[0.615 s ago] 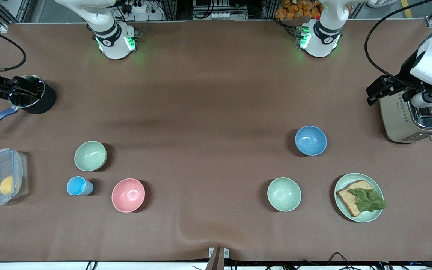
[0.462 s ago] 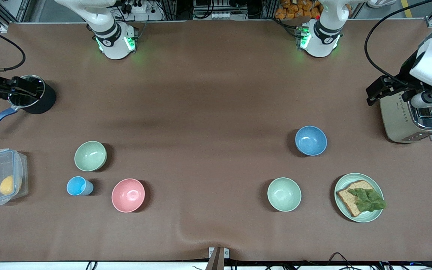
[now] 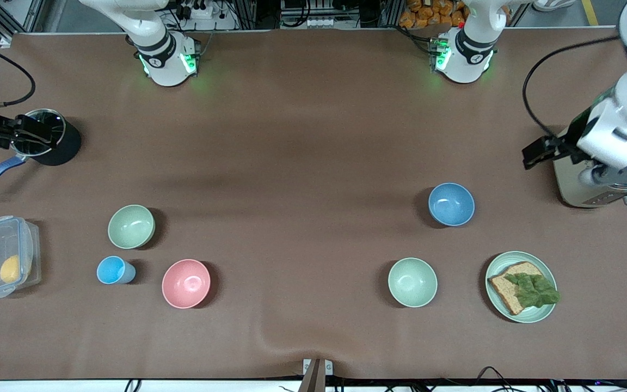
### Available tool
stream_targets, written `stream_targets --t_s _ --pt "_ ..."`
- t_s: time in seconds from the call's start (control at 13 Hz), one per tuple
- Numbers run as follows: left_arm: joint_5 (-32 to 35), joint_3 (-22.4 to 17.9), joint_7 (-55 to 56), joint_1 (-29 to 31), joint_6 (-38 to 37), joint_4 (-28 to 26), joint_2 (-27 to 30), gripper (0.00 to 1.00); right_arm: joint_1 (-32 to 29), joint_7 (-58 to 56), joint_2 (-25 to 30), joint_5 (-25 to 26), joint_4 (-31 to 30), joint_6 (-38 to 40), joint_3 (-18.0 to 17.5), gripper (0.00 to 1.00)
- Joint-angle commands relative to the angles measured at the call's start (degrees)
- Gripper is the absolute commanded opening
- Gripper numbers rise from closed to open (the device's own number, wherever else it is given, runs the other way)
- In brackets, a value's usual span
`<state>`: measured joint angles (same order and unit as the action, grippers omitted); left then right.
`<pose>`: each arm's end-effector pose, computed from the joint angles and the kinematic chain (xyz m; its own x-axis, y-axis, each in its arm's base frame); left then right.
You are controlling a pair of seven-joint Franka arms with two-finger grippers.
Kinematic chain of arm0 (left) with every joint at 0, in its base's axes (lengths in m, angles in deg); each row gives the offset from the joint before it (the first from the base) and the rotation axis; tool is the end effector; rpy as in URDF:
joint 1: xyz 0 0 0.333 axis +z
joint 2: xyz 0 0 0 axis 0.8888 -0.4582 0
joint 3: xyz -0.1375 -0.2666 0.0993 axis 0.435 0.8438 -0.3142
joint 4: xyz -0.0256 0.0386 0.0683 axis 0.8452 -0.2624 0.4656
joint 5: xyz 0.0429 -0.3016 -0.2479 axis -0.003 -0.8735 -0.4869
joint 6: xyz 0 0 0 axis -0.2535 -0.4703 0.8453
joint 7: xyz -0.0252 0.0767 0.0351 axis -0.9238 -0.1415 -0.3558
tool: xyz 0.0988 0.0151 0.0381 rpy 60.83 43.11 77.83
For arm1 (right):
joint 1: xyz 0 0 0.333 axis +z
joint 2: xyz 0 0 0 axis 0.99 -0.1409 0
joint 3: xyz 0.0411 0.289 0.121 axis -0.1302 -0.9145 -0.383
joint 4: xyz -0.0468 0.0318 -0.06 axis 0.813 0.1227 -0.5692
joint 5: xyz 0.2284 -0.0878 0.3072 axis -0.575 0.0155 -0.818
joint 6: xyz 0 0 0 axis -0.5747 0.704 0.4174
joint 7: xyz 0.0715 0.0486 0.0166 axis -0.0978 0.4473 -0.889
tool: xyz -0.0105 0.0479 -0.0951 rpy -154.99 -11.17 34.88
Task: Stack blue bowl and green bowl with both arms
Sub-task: 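Reach the left gripper to the blue bowl while the right gripper reaches the green bowl, then grasp the blue bowl with the left gripper while the right gripper grasps the green bowl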
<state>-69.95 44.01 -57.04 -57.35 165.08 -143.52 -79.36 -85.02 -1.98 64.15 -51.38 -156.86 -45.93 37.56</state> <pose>0.5879 -0.0824 0.5588 0.9924 0.1016 -0.0695 0.0999 -0.9946 -0.0274 0.5583 -0.0267 0.5929 0.9891 0.0015 -0.1470 0.0015 -1.0000 -0.0001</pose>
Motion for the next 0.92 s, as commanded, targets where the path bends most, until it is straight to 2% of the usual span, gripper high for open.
stream_targets --t_s 0.0,0.15,0.46,0.62,0.85 --pt "0.0 0.3 0.0 0.5 9.7 -10.6 0.3 1.0 0.1 0.0 -8.5 -0.5 1.8 0.0 0.8 1.0" --pt "0.0 0.4 0.1 1.7 18.2 -17.8 0.1 1.0 -1.0 -2.3 -15.4 -4.4 1.8 -3.5 0.9 1.0" --pt "0.1 0.3 0.1 2.8 36.3 -31.5 -3.7 1.0 -1.0 -4.6 -24.9 -4.4 1.9 -8.4 0.9 1.0" --pt "0.1 0.2 0.1 3.0 40.8 -33.2 -7.1 1.0 -1.0 -4.5 -28.7 -4.5 1.9 -11.5 0.8 1.0" --pt "0.0 0.2 0.2 3.0 43.7 -33.2 -11.4 1.0 -0.3 -4.8 -30.9 -4.6 1.9 -14.1 0.9 1.0"
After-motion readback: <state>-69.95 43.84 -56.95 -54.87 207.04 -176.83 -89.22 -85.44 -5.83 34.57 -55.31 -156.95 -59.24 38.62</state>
